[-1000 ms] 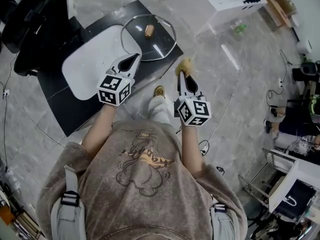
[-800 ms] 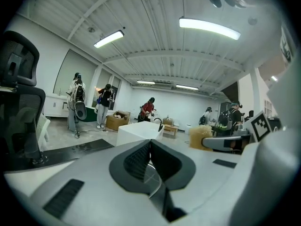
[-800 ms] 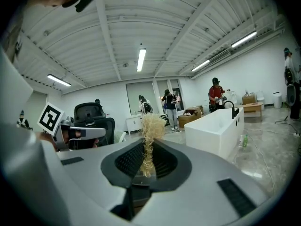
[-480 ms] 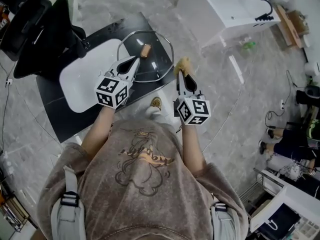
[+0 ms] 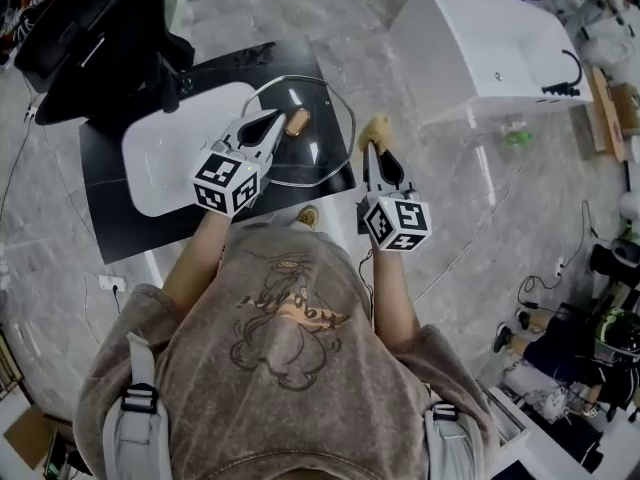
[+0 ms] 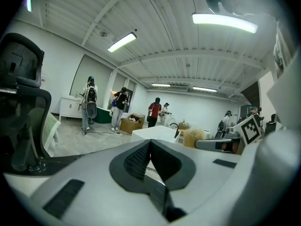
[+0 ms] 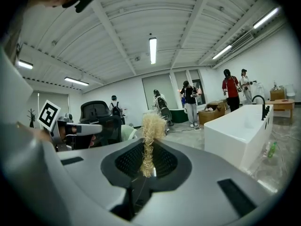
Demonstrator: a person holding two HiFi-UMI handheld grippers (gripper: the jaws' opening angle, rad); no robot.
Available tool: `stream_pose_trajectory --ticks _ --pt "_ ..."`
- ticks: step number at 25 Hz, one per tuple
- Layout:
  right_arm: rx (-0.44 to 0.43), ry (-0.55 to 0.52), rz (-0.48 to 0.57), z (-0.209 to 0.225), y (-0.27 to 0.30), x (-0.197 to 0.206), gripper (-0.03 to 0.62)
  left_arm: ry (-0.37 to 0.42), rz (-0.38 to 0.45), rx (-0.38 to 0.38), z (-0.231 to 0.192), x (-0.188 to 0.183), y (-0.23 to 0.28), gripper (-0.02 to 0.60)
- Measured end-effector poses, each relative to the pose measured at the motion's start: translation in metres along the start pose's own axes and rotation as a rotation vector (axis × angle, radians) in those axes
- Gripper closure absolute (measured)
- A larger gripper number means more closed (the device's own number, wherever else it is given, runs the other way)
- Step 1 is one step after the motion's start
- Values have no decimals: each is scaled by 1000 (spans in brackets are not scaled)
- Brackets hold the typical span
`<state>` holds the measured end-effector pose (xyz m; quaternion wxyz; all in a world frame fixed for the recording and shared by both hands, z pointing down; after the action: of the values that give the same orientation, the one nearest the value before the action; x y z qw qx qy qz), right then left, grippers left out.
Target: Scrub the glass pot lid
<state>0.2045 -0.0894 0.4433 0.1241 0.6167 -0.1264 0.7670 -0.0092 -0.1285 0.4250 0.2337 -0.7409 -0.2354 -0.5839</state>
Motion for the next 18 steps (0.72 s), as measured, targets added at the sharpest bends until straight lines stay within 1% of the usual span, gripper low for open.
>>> stream_pose_trajectory --ticks 3,7,10,14,18 --pt "-32 8 -20 2 14 4 545 15 8 -20 -5 -3 2 565" --pt "-85 7 -35 -11 32 9 545 60 9 -58 -15 -5 1 565" --pt "-99 25 -33 -19 41 11 545 73 9 -51 -18 -10 4 565" --pt "-132 18 -50 -31 53 19 545 67 5 -27 -24 -13 2 563" --pt "-118 18 -48 -29 60 22 545 50 -5 -14 -31 -11 3 559"
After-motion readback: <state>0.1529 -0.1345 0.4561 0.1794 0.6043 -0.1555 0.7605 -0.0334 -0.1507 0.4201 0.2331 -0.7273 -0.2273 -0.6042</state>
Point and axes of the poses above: the fingertips, and each gripper's own axes: y forward along the fingers, z to its right, x out of its underside, the point moved 4 cm from there along -y, backward along the fingers, and after that the axes turned 15 degrees about z, right-handed, at the moved point
